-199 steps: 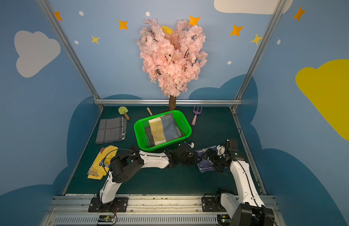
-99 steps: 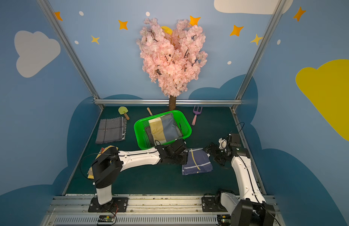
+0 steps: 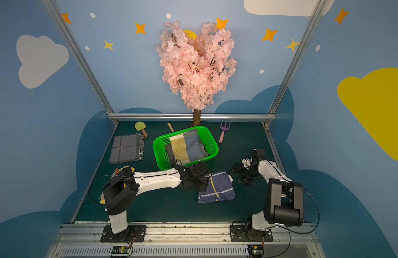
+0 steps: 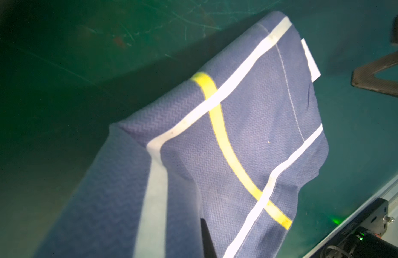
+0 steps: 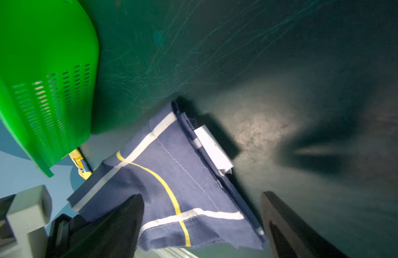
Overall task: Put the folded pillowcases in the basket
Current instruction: Pick up the pillowcase at the center of the board.
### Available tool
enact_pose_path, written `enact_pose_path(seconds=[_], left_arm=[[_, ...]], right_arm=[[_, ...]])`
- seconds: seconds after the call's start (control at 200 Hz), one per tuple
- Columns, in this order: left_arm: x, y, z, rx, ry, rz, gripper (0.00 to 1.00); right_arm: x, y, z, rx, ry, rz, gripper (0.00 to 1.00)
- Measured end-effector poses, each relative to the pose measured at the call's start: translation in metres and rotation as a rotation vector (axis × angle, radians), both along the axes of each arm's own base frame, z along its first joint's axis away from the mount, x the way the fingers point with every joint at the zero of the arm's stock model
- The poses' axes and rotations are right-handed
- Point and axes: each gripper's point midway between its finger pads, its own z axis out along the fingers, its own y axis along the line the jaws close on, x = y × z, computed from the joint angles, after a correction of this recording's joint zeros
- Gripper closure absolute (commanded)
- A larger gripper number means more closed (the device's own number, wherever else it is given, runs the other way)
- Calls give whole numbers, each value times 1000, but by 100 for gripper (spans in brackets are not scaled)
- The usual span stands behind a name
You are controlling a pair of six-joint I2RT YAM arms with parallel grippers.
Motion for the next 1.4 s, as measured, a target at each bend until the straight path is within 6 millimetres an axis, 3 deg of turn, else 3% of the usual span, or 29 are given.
enact_pose_path(seconds=[0.265, 0.546, 0.831, 0.981, 1.201, 1.402], left_arm=[[7, 4, 0, 2, -4, 7, 97], [14, 9, 0, 4, -5, 17, 97], [16, 11, 1, 5, -8, 18, 97], [17, 11, 3, 1, -11, 19, 97], [15, 14, 1, 6, -8, 20, 97], [15, 15, 2, 8, -10, 18, 97]], right_arm=[[-6, 15, -24, -42, 31, 88, 13], [-7, 21, -27, -87, 28, 116, 21], [-10, 45, -28, -93, -1, 181, 30], [-12, 51, -31, -85, -1, 188, 52], [-22, 50, -38, -93, 36, 186, 100], [-23, 51, -39, -92, 46, 173, 100]])
